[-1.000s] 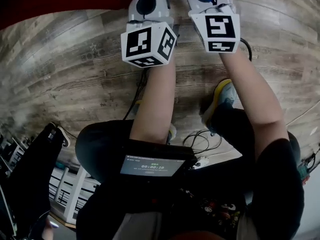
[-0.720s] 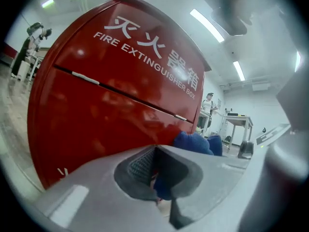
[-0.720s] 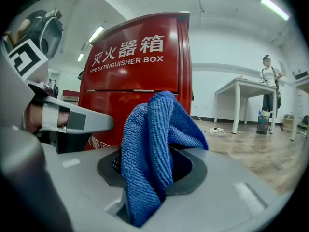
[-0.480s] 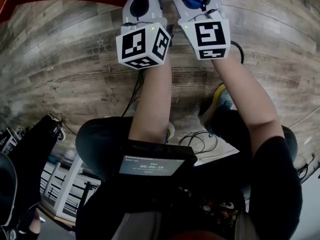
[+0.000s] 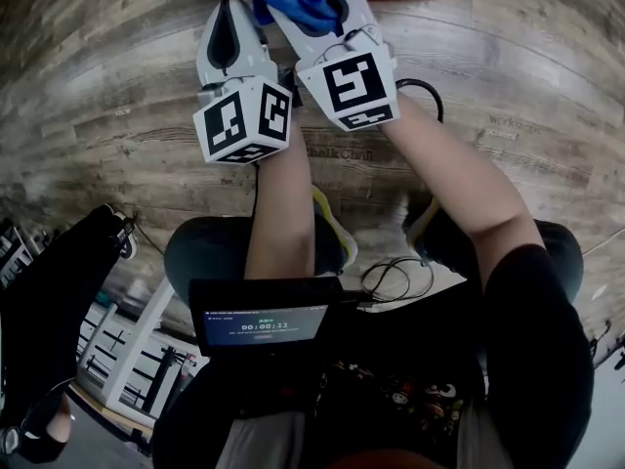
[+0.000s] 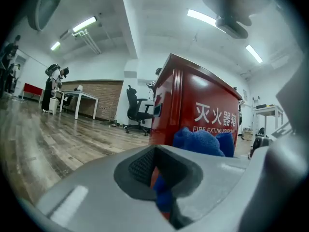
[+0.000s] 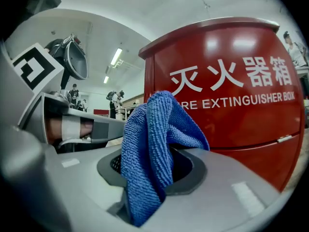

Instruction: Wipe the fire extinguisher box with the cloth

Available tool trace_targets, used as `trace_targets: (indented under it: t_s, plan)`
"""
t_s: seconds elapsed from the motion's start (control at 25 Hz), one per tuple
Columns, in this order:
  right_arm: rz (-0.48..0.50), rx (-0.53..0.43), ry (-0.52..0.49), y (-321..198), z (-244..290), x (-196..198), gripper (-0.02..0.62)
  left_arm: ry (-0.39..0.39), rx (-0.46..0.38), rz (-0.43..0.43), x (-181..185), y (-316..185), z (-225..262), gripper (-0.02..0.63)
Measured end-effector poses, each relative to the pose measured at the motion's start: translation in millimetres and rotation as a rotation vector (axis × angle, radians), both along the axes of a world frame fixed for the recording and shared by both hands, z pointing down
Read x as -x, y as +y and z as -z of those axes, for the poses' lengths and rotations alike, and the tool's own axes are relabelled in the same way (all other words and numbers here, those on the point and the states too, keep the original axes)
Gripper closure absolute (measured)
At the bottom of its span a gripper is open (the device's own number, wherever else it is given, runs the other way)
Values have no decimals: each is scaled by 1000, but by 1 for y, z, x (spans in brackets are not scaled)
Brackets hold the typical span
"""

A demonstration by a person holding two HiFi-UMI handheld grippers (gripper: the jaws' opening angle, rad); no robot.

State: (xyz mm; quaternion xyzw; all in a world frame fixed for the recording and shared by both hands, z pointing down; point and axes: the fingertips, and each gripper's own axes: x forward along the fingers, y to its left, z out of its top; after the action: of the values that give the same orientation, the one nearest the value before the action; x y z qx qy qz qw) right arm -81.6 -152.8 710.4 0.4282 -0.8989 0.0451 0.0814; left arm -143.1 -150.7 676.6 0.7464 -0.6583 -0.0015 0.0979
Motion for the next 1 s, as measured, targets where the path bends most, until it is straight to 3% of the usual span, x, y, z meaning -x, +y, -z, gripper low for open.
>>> trace_targets:
  t_s: [0.24,0.56,0.76,0.88,1.0]
  plan:
    - [-63,16,36,1,7,-37,419,39,-20,-54,-34,-6,13,506]
    - [-324,16,59,-23,18,-195,417,19,-31,-246,-162,-22,14,506]
    - [-430,26,53,-25,8,-272,417,17,-64,-323,-231,-29,7,506]
    - [-450,8,47,-28,11,-286,417,5,-76,-327,-242,-32,10,508]
    - [-414,-10,25,-27,22,-264,417,-5,-69,-297,-229,-28,18,506]
